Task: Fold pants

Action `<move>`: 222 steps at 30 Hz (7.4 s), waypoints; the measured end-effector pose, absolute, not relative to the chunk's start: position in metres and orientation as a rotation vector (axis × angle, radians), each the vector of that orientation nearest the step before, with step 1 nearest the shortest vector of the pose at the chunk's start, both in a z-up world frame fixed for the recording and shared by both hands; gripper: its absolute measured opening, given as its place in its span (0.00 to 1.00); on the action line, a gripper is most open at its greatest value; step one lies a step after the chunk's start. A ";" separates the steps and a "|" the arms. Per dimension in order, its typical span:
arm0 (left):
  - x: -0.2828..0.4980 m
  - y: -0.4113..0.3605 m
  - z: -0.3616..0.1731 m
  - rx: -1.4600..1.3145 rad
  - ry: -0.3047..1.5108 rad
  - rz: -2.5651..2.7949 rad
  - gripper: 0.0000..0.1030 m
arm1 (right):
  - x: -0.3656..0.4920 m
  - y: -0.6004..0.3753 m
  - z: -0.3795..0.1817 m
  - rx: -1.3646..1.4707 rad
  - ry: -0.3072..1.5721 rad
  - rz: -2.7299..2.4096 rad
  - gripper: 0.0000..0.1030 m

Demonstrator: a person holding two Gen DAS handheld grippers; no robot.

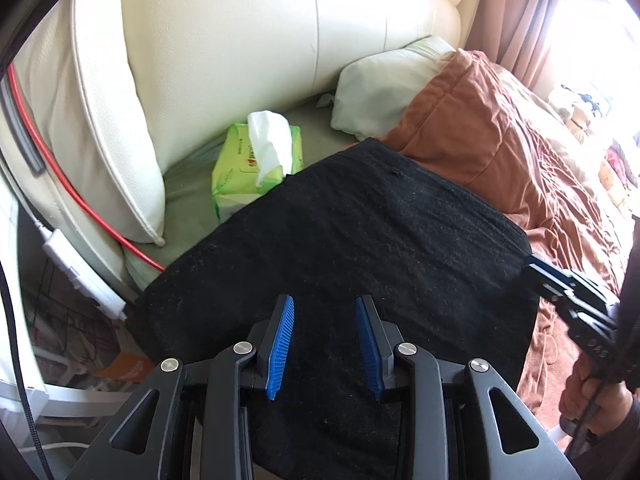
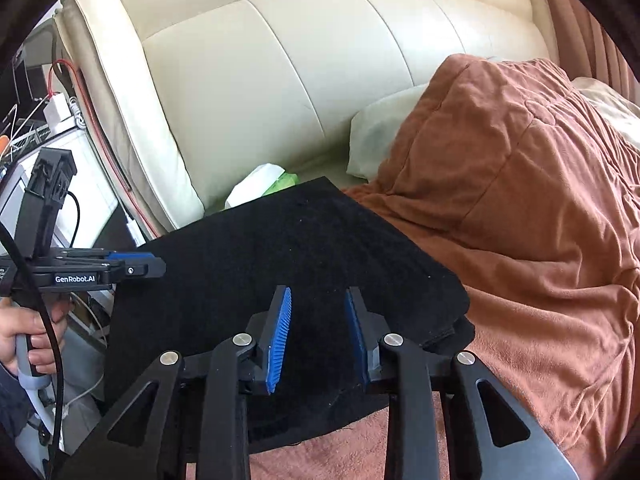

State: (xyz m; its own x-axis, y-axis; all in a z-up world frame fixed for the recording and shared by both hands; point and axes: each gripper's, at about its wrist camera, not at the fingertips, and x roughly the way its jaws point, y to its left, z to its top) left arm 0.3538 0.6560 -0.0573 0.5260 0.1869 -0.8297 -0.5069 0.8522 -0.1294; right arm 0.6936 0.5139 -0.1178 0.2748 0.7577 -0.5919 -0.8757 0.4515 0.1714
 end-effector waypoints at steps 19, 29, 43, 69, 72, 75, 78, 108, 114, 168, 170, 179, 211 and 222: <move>0.329 0.617 -0.073 -0.386 1.045 0.367 0.32 | 0.699 0.496 -0.148 -0.310 0.859 1.026 0.13; 0.302 0.578 -0.050 -0.375 1.040 0.352 0.32 | 0.663 0.450 -0.104 -0.371 0.814 1.020 0.14; 0.261 0.515 0.022 -0.332 0.911 0.372 0.93 | 0.602 0.345 -0.013 -0.349 0.732 0.906 0.86; 0.188 0.339 0.142 -0.134 0.701 0.267 0.99 | 0.449 0.135 0.092 -0.254 0.560 0.779 1.00; 0.180 0.320 0.152 -0.116 0.683 0.246 0.99 | 0.436 0.120 0.095 -0.244 0.552 0.766 1.00; 0.169 0.301 0.159 -0.090 0.666 0.221 1.00 | 0.419 0.102 0.098 -0.229 0.541 0.747 1.00; 0.158 0.283 0.161 -0.079 0.654 0.194 1.00 | 0.402 0.083 0.099 -0.213 0.527 0.732 1.00; 0.039 0.166 0.114 -0.088 0.524 0.169 1.00 | 0.232 -0.061 0.071 -0.094 0.427 0.578 1.00; 0.024 0.146 0.094 -0.067 0.522 0.151 1.00 | 0.205 -0.082 0.055 -0.073 0.413 0.543 1.00; 0.000 0.096 0.022 -0.086 0.482 0.057 0.99 | 0.135 -0.120 -0.020 0.043 0.423 0.330 1.00; -0.001 0.094 0.022 -0.085 0.483 0.056 1.00 | 0.135 -0.120 -0.020 0.045 0.422 0.332 1.00; -0.005 0.092 0.022 -0.077 0.486 0.055 0.99 | 0.134 -0.122 -0.021 0.045 0.423 0.334 1.00; -0.013 0.094 0.025 -0.075 0.490 0.049 1.00 | 0.133 -0.121 -0.020 0.040 0.431 0.334 1.00; -0.015 0.092 0.024 -0.061 0.488 0.049 0.99 | 0.135 -0.123 -0.021 0.043 0.446 0.331 1.00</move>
